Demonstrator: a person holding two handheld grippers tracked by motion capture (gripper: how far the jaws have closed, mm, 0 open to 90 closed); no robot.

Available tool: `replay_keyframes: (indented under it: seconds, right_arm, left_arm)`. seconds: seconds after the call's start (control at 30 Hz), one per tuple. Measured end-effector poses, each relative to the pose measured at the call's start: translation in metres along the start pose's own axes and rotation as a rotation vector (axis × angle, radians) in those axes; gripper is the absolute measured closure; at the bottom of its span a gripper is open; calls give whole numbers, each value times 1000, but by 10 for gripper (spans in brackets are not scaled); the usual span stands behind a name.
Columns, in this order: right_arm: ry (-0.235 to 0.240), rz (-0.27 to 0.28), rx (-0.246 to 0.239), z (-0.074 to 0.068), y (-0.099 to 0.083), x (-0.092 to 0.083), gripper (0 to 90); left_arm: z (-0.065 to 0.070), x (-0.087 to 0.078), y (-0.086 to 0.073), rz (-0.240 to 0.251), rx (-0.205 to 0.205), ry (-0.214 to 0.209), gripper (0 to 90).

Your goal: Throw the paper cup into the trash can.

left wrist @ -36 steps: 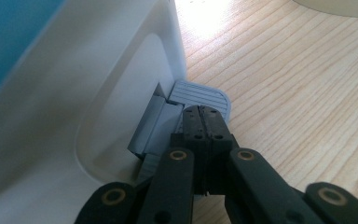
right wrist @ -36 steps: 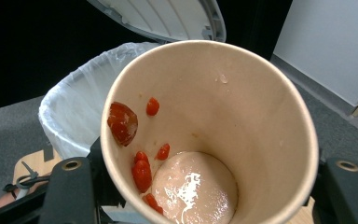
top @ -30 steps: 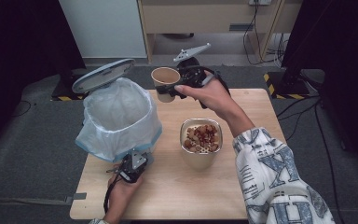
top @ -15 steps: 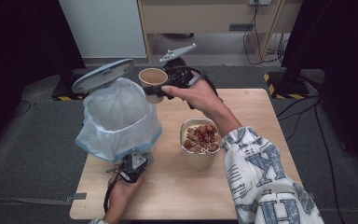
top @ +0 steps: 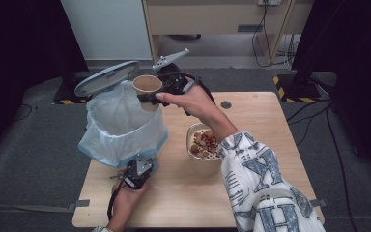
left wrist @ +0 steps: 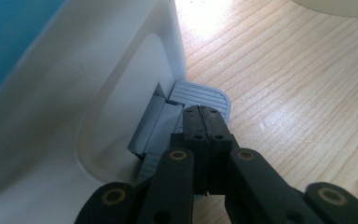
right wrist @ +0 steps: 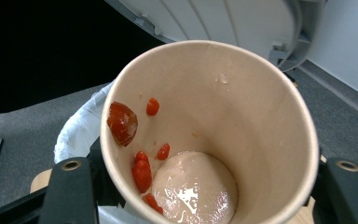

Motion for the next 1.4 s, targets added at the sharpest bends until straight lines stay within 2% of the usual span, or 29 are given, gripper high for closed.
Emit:
replay_keyframes:
  seconds: [0.5,0.87,1.0,1.07,1.17,1.27,1.4]
  right_arm:
    - [13,-22,-15,-11,-5,30,334]
    - [7,-44,-25,-12,-13,49,329]
    - [-9,-56,-36,-13,-16,55,294]
    - [-27,-53,-58,-13,-18,58,268]
    - [-27,-32,-45,-13,-17,57,180]
    - [-28,-8,-39,-11,-16,52,156]
    - [-41,-1,-41,-8,-15,44,146]
  left_arm:
    - [0,0,0,0,1,0,892]
    - [0,0,0,0,1,0,892]
    - [0,0,0,1,1,0,892]
    - [0,0,0,1,0,-1,892]
    - [0,0,0,0,0,-1,892]
    - [0,0,0,0,0,-1,892]
    - [0,0,0,0,0,-1,892]
Point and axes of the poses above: each handheld gripper's, and its own axes: x roughly forward along the jaws, y roughly out of its top, z roughly to its right, the point moved 8 cm from there along x, roughly forward along the jaws, and after that the axes turned 6 degrees about x, right-handed, at the moved point
